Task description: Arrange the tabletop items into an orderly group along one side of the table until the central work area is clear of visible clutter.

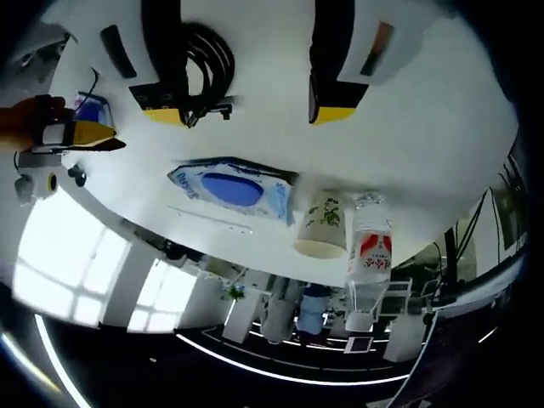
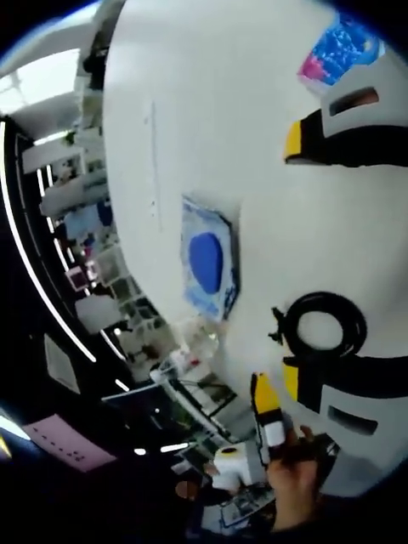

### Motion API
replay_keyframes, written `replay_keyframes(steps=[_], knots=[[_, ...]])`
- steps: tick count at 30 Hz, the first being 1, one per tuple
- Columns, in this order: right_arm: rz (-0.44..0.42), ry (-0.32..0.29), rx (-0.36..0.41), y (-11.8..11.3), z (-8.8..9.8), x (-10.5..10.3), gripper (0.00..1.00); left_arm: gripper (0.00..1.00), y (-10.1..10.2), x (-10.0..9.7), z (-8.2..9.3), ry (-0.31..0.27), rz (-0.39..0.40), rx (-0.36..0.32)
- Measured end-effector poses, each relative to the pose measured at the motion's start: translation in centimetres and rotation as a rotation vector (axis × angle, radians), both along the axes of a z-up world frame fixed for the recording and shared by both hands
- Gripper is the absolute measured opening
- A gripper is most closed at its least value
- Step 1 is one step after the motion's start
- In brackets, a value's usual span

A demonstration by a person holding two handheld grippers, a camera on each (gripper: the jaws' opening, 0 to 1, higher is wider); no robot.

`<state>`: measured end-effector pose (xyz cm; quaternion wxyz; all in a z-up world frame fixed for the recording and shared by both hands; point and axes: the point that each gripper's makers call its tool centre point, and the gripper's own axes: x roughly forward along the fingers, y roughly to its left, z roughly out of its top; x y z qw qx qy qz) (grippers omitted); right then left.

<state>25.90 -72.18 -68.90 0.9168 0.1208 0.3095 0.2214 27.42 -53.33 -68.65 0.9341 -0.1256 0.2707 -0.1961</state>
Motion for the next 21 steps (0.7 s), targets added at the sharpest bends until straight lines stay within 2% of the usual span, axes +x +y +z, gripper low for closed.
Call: replay_keyframes(steps=[12, 21], knots=[[-0.01, -0.019, 0.024, -0.5, 0.6, -2.2, 0.96, 0.69, -2.3, -2.2, 1.4, -0.041, -0.088, -0.007], [-0.056, -0.025, 0.039, -2.2, 0.7, -4.0, 0.97, 0.73, -4.2, -3.6, 2.6, -0.076, -0.141, -0.009]])
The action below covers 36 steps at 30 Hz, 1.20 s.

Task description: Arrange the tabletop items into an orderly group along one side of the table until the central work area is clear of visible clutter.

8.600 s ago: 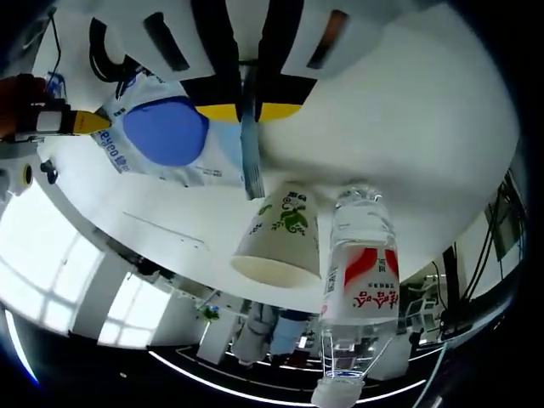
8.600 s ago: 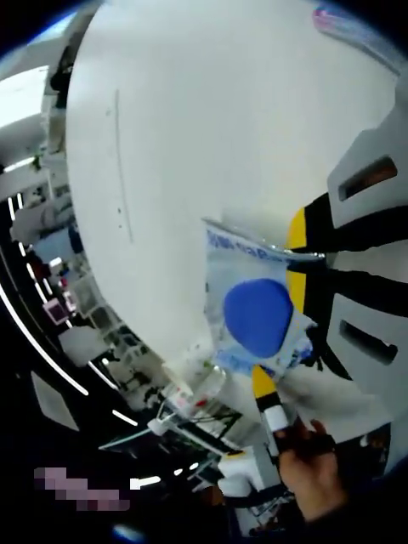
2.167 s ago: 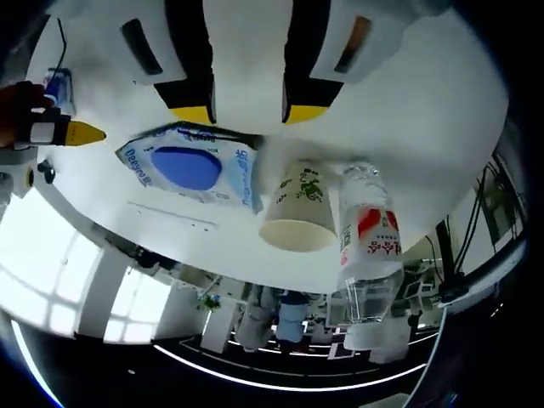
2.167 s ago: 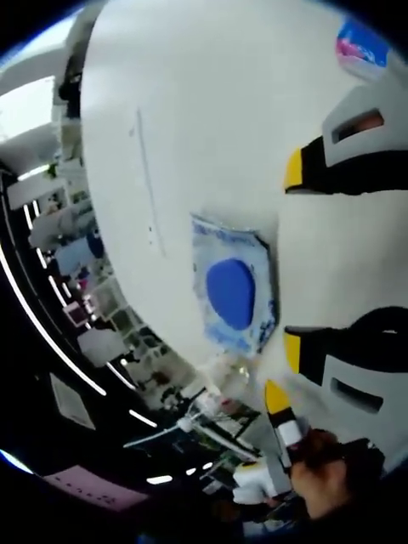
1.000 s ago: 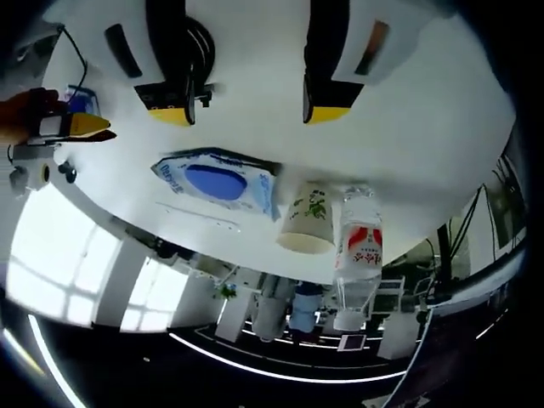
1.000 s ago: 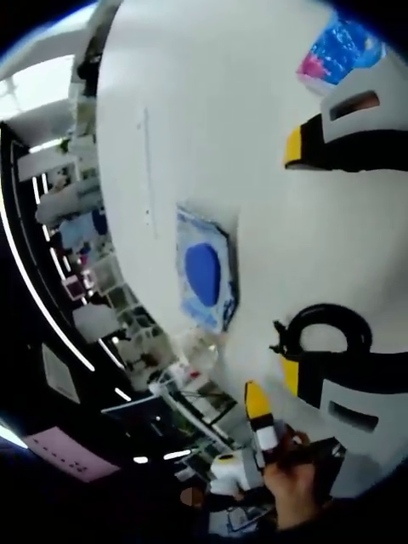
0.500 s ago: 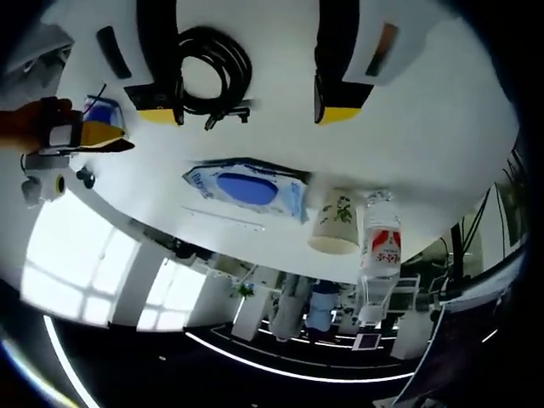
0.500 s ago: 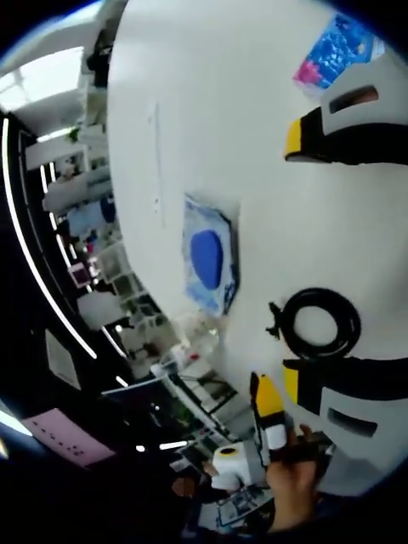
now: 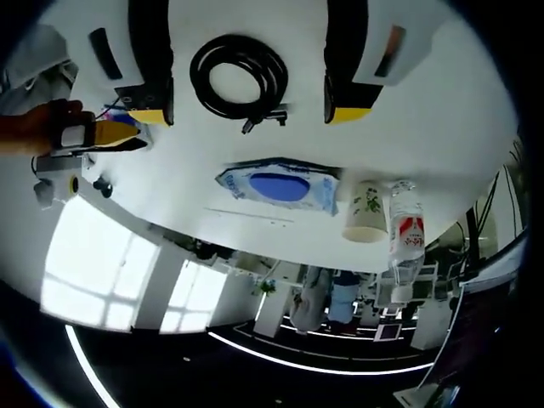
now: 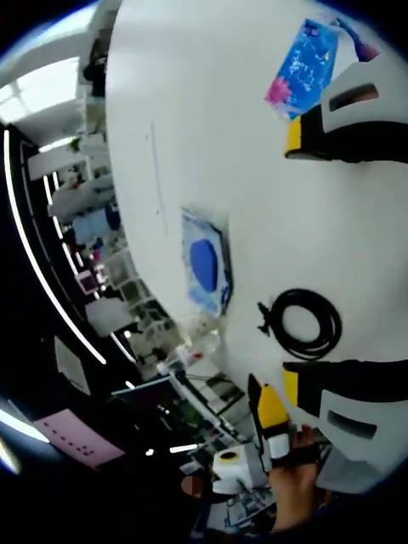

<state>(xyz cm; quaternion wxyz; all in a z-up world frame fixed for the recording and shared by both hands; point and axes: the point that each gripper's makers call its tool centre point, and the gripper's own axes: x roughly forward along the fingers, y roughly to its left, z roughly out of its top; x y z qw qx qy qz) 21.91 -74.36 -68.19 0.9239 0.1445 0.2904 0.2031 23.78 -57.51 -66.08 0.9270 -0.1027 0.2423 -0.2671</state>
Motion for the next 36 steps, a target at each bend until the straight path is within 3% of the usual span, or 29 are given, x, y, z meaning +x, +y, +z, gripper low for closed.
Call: replay_keyframes(steps=[20, 36], knots=[[-0.077, -0.01, 0.009, -3.9, 0.2, -4.0, 0.99, 0.86, -6.5, -2.8, 1.0, -0.025, -0.171, -0.011], [-0.173, -0.012, -0.017, -9.2, 0.5, -6.8, 0.99, 0.94, -12.5, -4.5, 0.9, -0.012, -0.289, -0.005]])
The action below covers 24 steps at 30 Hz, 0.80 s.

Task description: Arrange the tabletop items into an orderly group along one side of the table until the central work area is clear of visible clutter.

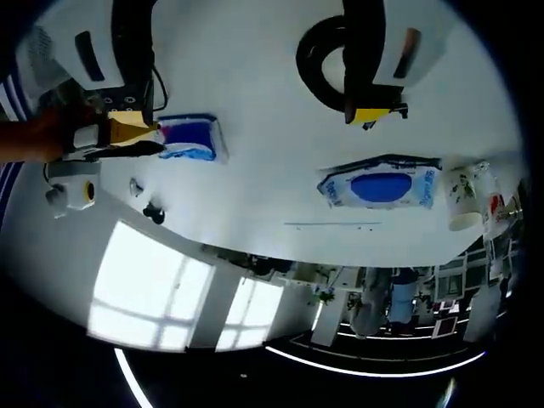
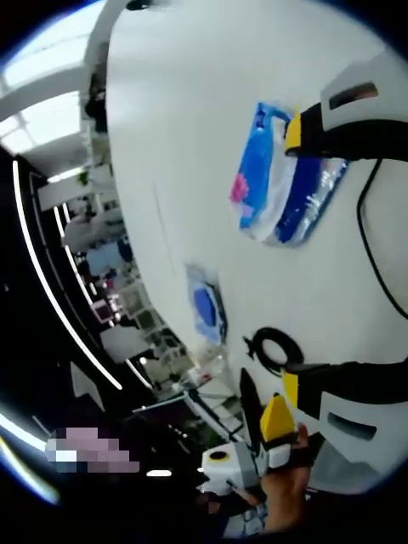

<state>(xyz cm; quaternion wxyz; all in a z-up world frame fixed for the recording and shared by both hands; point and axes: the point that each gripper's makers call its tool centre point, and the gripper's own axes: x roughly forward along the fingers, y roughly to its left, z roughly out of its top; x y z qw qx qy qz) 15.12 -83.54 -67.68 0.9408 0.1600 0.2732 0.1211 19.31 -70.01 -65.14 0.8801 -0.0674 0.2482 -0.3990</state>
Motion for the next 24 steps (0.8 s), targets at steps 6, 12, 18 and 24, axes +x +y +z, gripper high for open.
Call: replay_keyframes(steps=[6, 12, 18, 24], knots=[[-0.041, 0.004, -0.001, -1.8, -0.2, -0.7, 0.98, 0.94, -1.3, 0.2, -0.2, 0.005, -0.021, 0.003], [-0.083, 0.013, 0.001, -3.4, -0.6, -1.4, 0.97, 0.95, -2.8, 0.2, -0.8, 0.022, -0.048, 0.014], [-0.116, 0.024, 0.005, -4.8, -0.9, -1.9, 0.97, 0.95, -4.2, 0.5, -1.2, 0.031, -0.069, 0.022], [-0.158, 0.042, 0.02, -6.0, -1.7, -2.1, 0.96, 0.95, -5.6, 0.9, -1.8, 0.046, -0.084, 0.036]])
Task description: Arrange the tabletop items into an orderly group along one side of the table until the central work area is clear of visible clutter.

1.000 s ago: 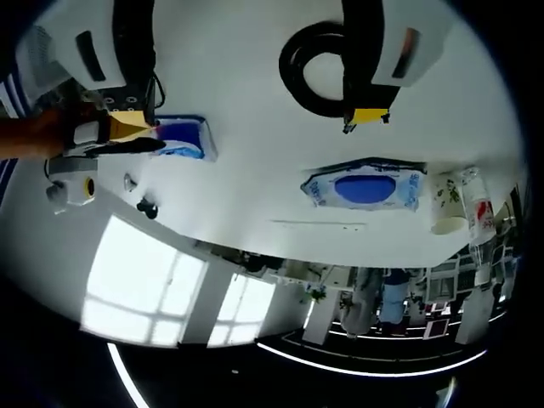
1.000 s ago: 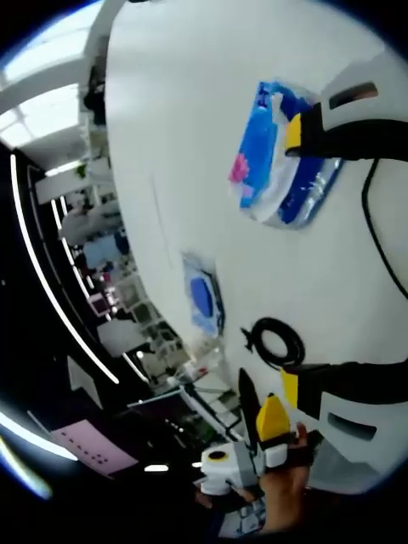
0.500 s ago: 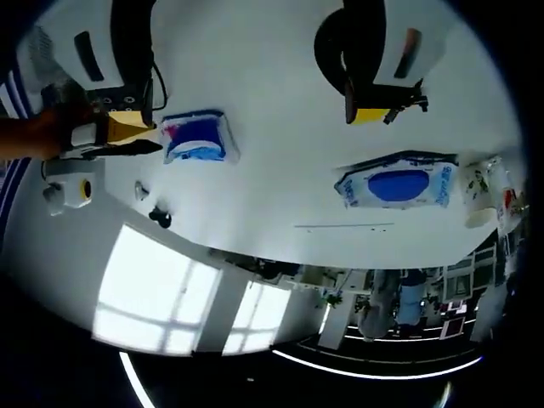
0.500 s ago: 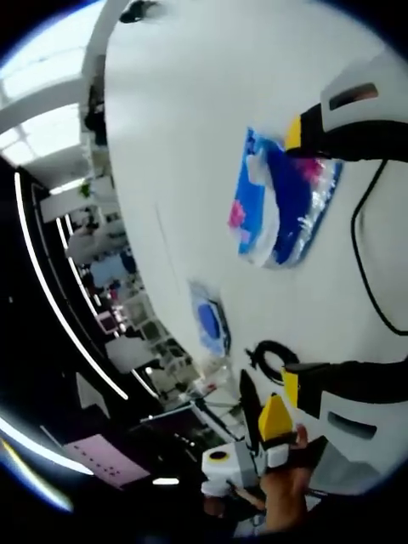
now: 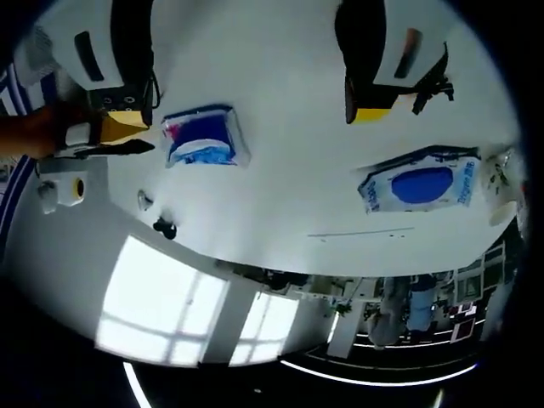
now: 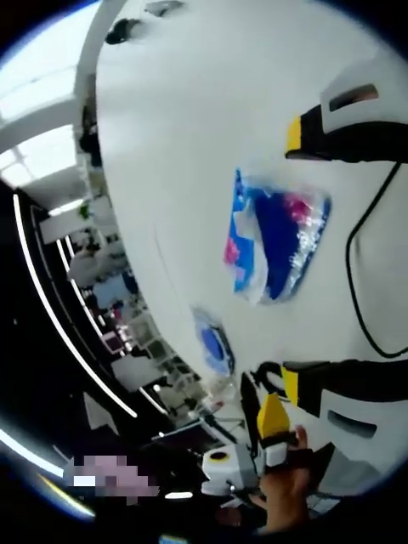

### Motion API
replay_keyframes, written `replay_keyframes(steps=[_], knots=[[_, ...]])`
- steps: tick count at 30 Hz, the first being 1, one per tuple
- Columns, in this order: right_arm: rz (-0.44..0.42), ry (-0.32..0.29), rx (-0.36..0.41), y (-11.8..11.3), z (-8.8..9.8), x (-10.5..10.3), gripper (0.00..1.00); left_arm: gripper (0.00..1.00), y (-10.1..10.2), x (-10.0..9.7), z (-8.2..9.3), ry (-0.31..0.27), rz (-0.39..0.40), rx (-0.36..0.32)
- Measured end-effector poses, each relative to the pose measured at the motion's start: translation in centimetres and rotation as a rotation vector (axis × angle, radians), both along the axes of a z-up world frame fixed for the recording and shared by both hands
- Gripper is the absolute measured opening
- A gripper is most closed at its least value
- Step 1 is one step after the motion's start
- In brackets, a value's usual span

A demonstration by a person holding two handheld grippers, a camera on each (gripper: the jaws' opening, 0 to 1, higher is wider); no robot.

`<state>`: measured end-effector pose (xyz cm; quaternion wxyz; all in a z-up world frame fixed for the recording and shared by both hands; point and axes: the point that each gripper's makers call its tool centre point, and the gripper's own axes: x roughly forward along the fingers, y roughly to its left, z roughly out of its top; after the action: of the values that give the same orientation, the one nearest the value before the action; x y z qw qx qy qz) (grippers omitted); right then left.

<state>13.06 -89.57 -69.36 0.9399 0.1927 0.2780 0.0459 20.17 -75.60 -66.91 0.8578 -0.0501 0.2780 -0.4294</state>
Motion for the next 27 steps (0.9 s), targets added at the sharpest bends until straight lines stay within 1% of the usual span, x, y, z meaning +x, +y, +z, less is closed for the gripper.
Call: replay_keyframes(steps=[4, 8, 13, 16, 19, 24, 26, 27], knots=[[-0.019, 0.004, 0.007, -0.6, -0.3, 0.1, 0.95, 0.95, -0.8, 0.3, -0.3, 0.009, -0.004, 0.006], [-0.039, 0.008, 0.014, -1.2, -0.6, 0.5, 0.95, 0.94, -1.3, 1.2, -0.6, 0.015, 0.004, 0.012], [-0.053, 0.012, 0.022, -1.7, -0.8, 1.2, 0.94, 0.94, -1.9, 2.1, -0.4, 0.014, 0.017, 0.009], [-0.063, 0.011, 0.026, -1.9, -0.8, 1.6, 0.94, 0.93, -2.3, 2.5, -0.7, 0.016, 0.01, 0.029], [-0.065, 0.009, 0.032, -2.0, -0.9, 1.9, 0.93, 0.93, -2.8, 2.7, -0.8, 0.017, 0.002, 0.034], [-0.074, 0.018, 0.039, -2.1, -1.5, 2.3, 0.9, 0.92, -3.8, 2.9, -1.0, 0.018, -0.005, 0.036], [-0.078, 0.02, 0.04, -2.2, -1.6, 2.4, 0.89, 0.91, -4.5, 2.8, -1.3, 0.018, -0.023, 0.046], [-0.083, 0.021, 0.043, -2.4, -1.7, 2.4, 0.88, 0.9, -4.8, 2.8, -1.6, 0.014, -0.037, 0.063]])
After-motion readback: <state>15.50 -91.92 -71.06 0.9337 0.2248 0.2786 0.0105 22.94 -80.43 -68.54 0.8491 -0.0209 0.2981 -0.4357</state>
